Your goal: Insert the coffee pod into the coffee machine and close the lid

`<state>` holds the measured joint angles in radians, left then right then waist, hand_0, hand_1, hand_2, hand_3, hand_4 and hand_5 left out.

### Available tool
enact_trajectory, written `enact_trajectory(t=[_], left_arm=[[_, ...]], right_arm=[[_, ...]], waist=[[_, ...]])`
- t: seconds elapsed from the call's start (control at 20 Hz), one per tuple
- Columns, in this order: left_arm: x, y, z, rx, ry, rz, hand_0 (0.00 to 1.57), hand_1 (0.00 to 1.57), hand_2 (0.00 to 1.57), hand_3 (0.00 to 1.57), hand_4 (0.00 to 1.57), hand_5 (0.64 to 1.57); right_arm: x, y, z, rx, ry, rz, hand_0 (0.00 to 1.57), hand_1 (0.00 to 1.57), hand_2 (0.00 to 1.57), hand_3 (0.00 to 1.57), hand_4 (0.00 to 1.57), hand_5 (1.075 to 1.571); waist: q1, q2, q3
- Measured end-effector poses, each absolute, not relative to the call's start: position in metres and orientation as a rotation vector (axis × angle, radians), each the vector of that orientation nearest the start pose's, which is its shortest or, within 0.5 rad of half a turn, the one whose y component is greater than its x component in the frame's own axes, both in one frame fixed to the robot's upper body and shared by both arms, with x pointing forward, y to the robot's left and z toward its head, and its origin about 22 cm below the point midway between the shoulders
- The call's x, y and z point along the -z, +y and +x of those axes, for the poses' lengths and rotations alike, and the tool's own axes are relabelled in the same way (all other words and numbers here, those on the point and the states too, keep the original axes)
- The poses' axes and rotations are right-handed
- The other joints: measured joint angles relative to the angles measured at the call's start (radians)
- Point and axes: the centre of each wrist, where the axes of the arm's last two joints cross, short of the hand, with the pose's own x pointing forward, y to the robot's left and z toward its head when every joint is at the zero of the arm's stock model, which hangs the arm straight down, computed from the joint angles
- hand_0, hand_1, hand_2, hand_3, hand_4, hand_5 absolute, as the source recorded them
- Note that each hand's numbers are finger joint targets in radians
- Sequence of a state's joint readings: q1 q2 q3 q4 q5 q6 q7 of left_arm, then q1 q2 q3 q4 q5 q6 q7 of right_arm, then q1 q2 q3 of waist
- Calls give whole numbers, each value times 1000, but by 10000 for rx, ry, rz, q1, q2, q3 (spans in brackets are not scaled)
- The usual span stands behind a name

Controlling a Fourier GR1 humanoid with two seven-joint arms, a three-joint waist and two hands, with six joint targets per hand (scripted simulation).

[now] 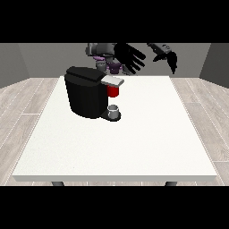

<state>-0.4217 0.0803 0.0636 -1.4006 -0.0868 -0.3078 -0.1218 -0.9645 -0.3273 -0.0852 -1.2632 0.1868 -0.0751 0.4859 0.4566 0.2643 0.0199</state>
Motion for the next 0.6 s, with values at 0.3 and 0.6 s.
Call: enact_trajectory(t=[0.3, 0.6], left_arm=[[-93, 201, 340, 5124, -18973, -2261, 0, 0, 0, 0, 297, 1571], [-106, 196, 340, 5398, -19299, -2386, 0, 0, 0, 0, 341, 1571]], right_arm=[[-293, -178, 400, -3566, -19350, -3652, 0, 0, 0, 0, 0, 1571], [-298, -162, 413, -3649, -19795, -3143, 0, 0, 0, 0, 133, 1571]], waist=[[616, 623, -161], [750, 921, -193]])
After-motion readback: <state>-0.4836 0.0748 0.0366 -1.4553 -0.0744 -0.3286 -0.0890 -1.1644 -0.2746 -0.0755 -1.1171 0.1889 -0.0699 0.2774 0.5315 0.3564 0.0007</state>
